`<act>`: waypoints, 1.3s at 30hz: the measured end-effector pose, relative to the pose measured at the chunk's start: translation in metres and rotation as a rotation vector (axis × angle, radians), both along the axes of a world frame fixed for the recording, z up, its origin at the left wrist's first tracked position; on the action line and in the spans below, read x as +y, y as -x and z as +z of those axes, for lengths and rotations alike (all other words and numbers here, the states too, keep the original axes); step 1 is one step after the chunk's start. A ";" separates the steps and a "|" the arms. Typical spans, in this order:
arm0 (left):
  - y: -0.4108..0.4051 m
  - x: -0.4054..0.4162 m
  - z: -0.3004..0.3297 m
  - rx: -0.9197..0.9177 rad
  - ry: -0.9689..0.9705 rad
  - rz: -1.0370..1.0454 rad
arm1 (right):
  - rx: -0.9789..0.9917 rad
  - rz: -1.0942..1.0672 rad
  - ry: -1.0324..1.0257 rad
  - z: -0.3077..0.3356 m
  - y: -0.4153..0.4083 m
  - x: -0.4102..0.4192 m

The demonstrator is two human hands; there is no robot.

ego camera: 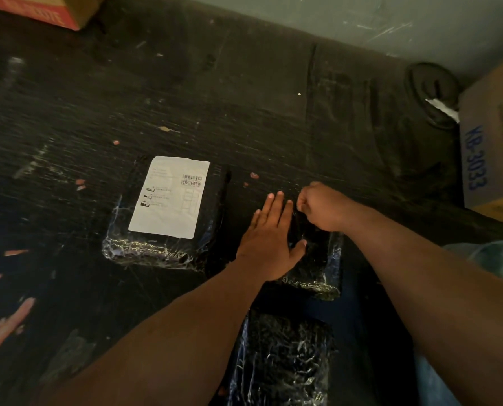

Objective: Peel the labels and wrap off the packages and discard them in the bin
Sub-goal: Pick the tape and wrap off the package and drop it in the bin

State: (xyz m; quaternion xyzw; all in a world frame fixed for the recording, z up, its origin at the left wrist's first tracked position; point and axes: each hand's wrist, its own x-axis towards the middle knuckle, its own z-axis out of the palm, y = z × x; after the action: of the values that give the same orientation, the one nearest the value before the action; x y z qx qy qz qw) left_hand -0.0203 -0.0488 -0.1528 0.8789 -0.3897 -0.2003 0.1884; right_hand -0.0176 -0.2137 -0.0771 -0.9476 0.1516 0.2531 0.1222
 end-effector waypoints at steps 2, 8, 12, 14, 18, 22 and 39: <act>0.000 0.000 0.000 0.001 0.012 0.002 | 0.026 0.050 0.050 0.001 -0.003 0.005; 0.000 0.000 0.001 0.005 0.023 0.009 | 0.064 0.166 0.120 -0.001 -0.005 0.008; 0.000 0.001 0.002 0.007 0.008 0.003 | 0.042 0.164 0.043 0.004 0.003 0.001; 0.000 0.000 0.002 0.007 0.011 0.005 | 0.021 0.156 0.024 0.006 0.007 -0.002; 0.000 0.001 0.001 -0.008 0.006 0.004 | -0.060 0.058 -0.041 0.006 0.013 -0.007; 0.000 0.000 0.002 -0.003 -0.006 -0.001 | -0.069 0.033 -0.046 0.004 0.013 -0.003; -0.002 0.000 0.002 -0.012 -0.033 -0.020 | -0.161 -0.300 -0.199 0.040 0.038 -0.012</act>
State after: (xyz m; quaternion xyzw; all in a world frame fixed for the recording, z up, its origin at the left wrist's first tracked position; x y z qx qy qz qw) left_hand -0.0179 -0.0490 -0.1507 0.8793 -0.3961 -0.2032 0.1694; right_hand -0.0556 -0.2262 -0.0375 -0.9149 0.2550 0.1691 0.2632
